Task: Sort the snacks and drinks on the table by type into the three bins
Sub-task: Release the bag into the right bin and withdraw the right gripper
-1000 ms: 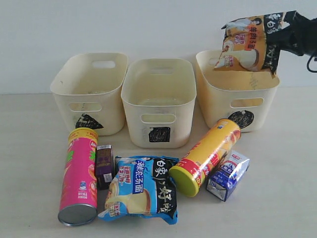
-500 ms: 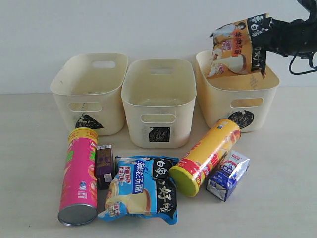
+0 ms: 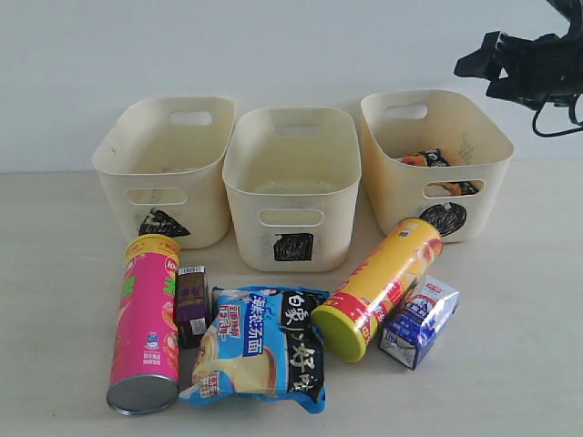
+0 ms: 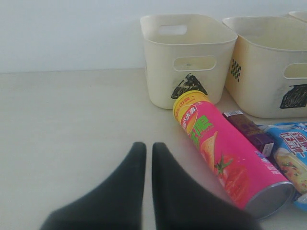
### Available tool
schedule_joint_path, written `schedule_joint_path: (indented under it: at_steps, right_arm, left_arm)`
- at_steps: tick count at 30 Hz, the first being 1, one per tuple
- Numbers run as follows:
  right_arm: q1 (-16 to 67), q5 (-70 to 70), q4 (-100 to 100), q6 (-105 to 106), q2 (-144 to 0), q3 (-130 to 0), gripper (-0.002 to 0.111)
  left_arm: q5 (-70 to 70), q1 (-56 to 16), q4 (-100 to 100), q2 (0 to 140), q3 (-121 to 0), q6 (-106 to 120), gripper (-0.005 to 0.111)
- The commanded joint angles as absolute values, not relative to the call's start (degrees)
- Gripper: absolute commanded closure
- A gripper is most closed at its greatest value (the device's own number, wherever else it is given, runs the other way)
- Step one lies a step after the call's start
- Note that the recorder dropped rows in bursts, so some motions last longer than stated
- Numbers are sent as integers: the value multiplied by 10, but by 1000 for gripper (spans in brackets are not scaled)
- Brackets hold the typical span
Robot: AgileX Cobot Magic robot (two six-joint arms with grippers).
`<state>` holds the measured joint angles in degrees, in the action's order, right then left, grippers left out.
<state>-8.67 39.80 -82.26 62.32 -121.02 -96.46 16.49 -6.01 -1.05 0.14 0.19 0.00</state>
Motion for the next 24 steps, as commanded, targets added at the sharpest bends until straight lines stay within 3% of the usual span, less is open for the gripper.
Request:
schedule_joint_path:
  at_steps: [1,5,6,16,24]
  right_arm:
    - [-86,422,-704,616,-1175,-972,68]
    - [-86,446,-595,561,-1137,-972,104]
    - [-86,454,-564,544,-1126,-972,108]
    - [-86,568,-356,384,-1045,-965,108]
    - [-80,488,-355,385,-958,-826,108]
  left_arm:
    - [163,-63,-8,0,0,-4,102]
    - [163,-63,-8,0,0,-4,102]
    - [163,-63,-8,0,0,-4,102]
    - [163,-63,-8,0,0,-4,102]
    - [163,-63,-8,0,0,-4,102]
